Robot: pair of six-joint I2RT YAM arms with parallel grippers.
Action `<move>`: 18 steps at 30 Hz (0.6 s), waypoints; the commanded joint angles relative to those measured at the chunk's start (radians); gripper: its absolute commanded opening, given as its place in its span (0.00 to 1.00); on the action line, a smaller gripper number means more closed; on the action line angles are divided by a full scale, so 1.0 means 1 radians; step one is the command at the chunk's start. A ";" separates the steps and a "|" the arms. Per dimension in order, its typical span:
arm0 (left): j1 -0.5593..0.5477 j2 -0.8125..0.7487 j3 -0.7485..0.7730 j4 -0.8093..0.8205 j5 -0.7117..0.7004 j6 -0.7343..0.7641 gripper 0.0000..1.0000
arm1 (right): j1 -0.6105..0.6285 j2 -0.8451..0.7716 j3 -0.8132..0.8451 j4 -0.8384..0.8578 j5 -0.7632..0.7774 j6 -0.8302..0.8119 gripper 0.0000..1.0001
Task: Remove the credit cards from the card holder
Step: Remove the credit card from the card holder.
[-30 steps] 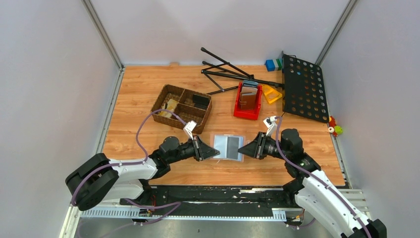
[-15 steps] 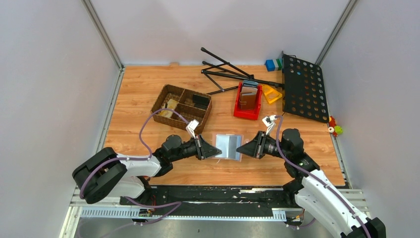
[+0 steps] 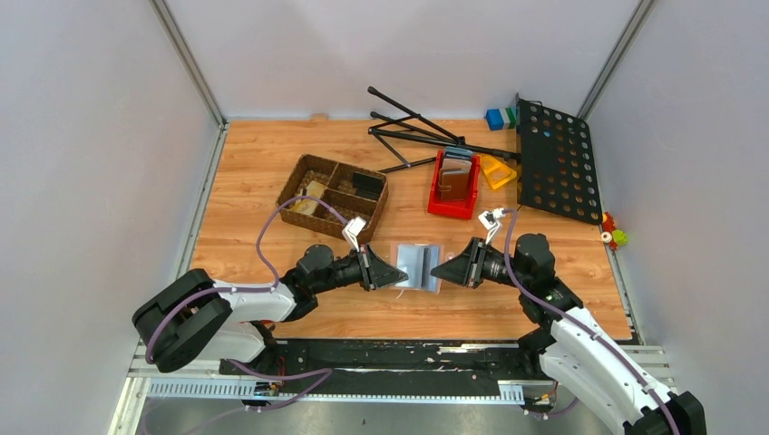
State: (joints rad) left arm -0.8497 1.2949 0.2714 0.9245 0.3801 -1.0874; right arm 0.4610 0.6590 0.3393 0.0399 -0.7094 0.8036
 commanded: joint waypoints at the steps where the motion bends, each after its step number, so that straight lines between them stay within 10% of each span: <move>1: -0.005 -0.007 0.040 0.038 0.014 0.005 0.00 | 0.002 0.003 0.006 0.080 -0.042 0.011 0.00; 6: -0.005 -0.035 0.041 -0.016 -0.007 0.033 0.00 | 0.002 0.024 0.068 -0.176 0.092 -0.100 0.05; 18: -0.022 -0.075 0.056 -0.144 -0.044 0.102 0.00 | 0.002 0.057 0.056 -0.179 0.107 -0.119 0.32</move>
State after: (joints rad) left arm -0.8574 1.2514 0.2752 0.7979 0.3603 -1.0409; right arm 0.4614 0.7128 0.3614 -0.1406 -0.6205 0.7147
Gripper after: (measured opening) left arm 0.017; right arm 0.306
